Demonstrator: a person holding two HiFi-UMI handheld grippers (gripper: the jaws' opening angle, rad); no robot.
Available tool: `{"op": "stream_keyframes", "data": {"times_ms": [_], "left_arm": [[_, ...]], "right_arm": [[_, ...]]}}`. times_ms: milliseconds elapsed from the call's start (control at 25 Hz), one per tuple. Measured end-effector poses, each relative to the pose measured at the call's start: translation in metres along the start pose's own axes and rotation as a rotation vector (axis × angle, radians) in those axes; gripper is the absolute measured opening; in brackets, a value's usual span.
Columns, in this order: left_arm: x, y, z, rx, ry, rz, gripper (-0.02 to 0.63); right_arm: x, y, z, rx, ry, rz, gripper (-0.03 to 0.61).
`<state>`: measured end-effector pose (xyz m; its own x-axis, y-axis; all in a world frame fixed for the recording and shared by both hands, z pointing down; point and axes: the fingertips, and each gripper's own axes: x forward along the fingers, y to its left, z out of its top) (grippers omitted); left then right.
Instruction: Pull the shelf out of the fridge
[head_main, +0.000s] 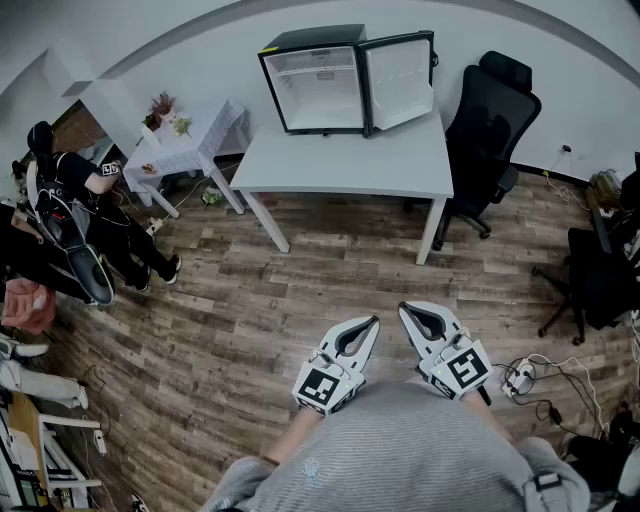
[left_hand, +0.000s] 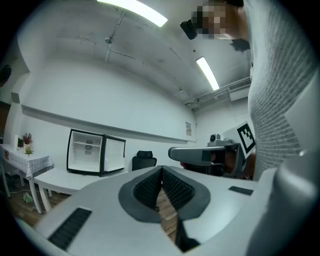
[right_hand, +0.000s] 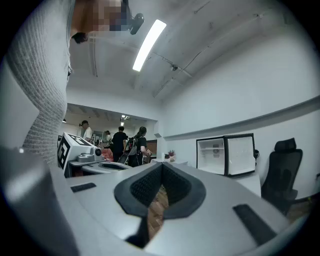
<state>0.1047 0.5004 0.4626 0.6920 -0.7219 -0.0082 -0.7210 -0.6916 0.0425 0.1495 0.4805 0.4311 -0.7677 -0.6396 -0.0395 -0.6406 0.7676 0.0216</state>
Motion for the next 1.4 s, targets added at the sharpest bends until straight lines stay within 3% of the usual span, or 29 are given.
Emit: {"op": "stream_keyframes", "data": {"times_ms": [640, 880, 1080, 1400], "left_arm": [[0.012, -0.002, 0.003, 0.014, -0.010, -0.036, 0.011], [0.012, 0.001, 0.005, 0.019, -0.039, -0.028, 0.011], [0.011, 0.003, 0.000, 0.008, -0.002, -0.020, 0.011], [0.010, 0.006, 0.003, 0.010, -0.013, -0.020, 0.011]], "right_arm": [[-0.003, -0.009, 0.000, 0.007, -0.001, -0.029, 0.012], [-0.002, -0.010, 0.002, 0.015, -0.022, -0.019, 0.012], [0.002, -0.006, 0.000, 0.035, -0.020, 0.010, 0.014], [0.006, -0.003, 0.001, 0.021, -0.018, 0.018, 0.014]]}}
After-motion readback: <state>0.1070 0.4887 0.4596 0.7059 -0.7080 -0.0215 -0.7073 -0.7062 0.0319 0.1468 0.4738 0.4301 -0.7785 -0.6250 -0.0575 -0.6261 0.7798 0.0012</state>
